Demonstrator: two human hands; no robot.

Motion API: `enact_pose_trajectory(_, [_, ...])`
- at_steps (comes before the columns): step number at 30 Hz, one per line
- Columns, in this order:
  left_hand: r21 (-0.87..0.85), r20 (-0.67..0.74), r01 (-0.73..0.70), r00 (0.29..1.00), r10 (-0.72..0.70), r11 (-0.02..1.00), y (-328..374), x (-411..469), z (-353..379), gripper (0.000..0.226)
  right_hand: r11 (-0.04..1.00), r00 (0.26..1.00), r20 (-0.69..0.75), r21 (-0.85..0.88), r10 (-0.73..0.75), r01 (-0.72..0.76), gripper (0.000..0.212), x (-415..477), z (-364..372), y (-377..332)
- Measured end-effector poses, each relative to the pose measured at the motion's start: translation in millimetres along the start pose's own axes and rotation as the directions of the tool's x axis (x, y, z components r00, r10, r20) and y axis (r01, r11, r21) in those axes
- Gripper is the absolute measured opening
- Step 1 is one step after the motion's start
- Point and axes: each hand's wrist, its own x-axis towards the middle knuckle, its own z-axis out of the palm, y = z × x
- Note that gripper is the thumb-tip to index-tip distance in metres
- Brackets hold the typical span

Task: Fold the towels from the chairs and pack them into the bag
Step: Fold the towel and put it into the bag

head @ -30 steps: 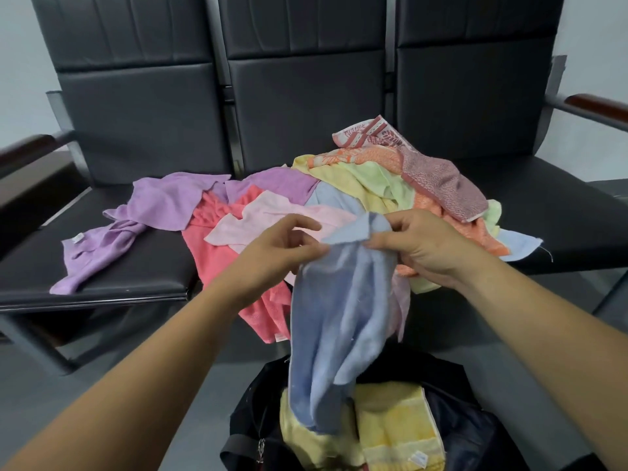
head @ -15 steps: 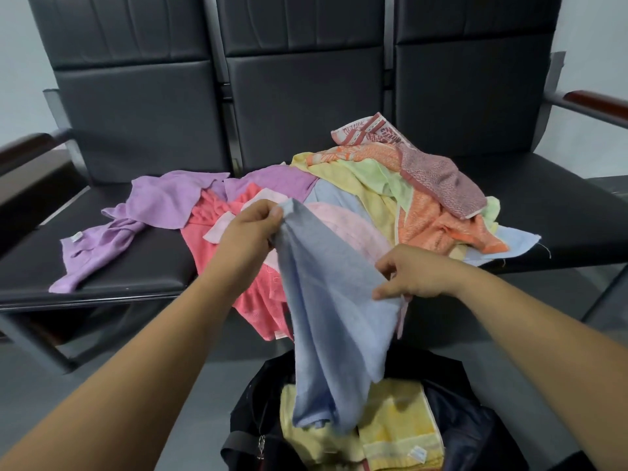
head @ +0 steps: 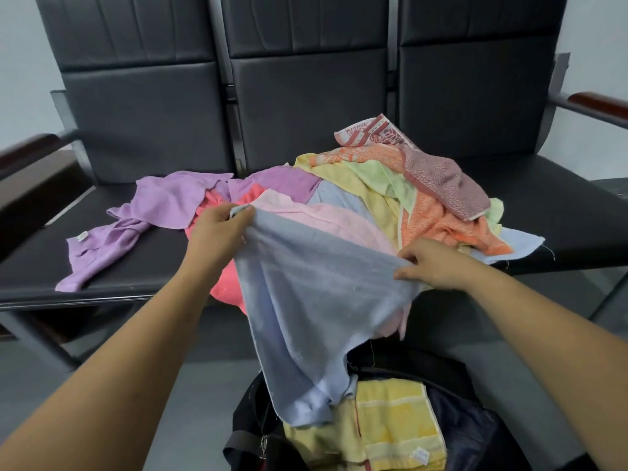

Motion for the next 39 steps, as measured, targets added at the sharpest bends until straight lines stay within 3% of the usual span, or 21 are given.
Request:
enact_pose_trajectory(5, [0.012, 0.0, -0.02, 1.0, 0.02, 1.0, -4, 2, -6, 0.037, 0.981, 0.97, -0.23, 0.189, 0.082, -0.038, 0.037, -1, -5, 5])
enact_pose_trajectory(9, [0.209, 0.097, -0.076, 0.994, 0.057, 0.975, -3, 2, -13, 0.04, 0.964, 0.915, -0.37, 0.257, 0.159, -0.064, 0.04, -2, -10, 7])
enact_pose_trajectory(13, [0.345, 0.236, -0.083, 0.972, -0.001, 0.935, -1, 0, -13, 0.015, 0.953, 0.869, -0.448, 0.293, 0.209, -0.078, 0.044, 0, -10, 7])
enact_pose_trajectory(16, [0.073, 0.337, 0.086, 0.936, -0.105, 0.994, 3, -6, -9, 0.027, 0.902, 0.881, -0.386, 0.421, 0.274, -0.096, 0.035, -2, -10, -5])
enact_pose_trajectory(19, [-0.166, 0.443, 0.178, 0.892, -0.088, 0.97, 8, -11, -3, 0.024, 0.718, 0.911, -0.172, 0.676, 0.375, -0.168, 0.005, -6, -11, -24])
enact_pose_trajectory(22, [-0.302, 0.6, 0.233, 0.8, -0.005, 0.924, 14, -18, 3, 0.02, 0.509, 0.942, -0.035, 0.848, 0.332, -0.148, 0.022, -8, -5, -45])
enact_pose_trajectory(25, [-0.17, 0.667, 0.02, 0.738, 0.101, 0.985, 20, -27, 9, 0.03, 0.462, 0.951, -0.116, 0.886, 0.286, -0.03, 0.017, -9, 3, -62])
enact_pose_trajectory(30, [-0.076, 0.619, -0.19, 0.761, 0.195, 0.979, 27, -36, 20, 0.013, 0.76, 0.909, -0.396, 0.629, 0.133, 0.163, 0.008, -12, 7, -76])
enact_pose_trajectory(32, [-0.039, 0.611, -0.262, 0.758, 0.23, 0.964, 29, -38, 22, 0.009, 0.81, 0.897, -0.428, 0.563, 0.112, 0.167, 0.003, -13, 7, -80])
enact_pose_trajectory(34, [-0.007, 0.596, -0.259, 0.775, 0.212, 0.966, 29, -39, 24, 0.007, 0.761, 0.911, -0.386, 0.632, 0.143, 0.148, 0.003, -14, 7, -84])
enact_pose_trajectory(37, [-0.078, 0.671, -0.155, 0.722, 0.167, 0.985, 25, -41, 28, 0.008, 0.58, 0.961, -0.248, 0.803, 0.121, 0.134, 0.007, -18, 7, -93])
enact_pose_trajectory(39, [-0.104, 0.662, -0.162, 0.725, 0.19, 0.981, 24, -43, 31, 0.01, 0.478, 0.981, -0.183, 0.869, 0.065, 0.13, 0.013, -20, 8, -97])
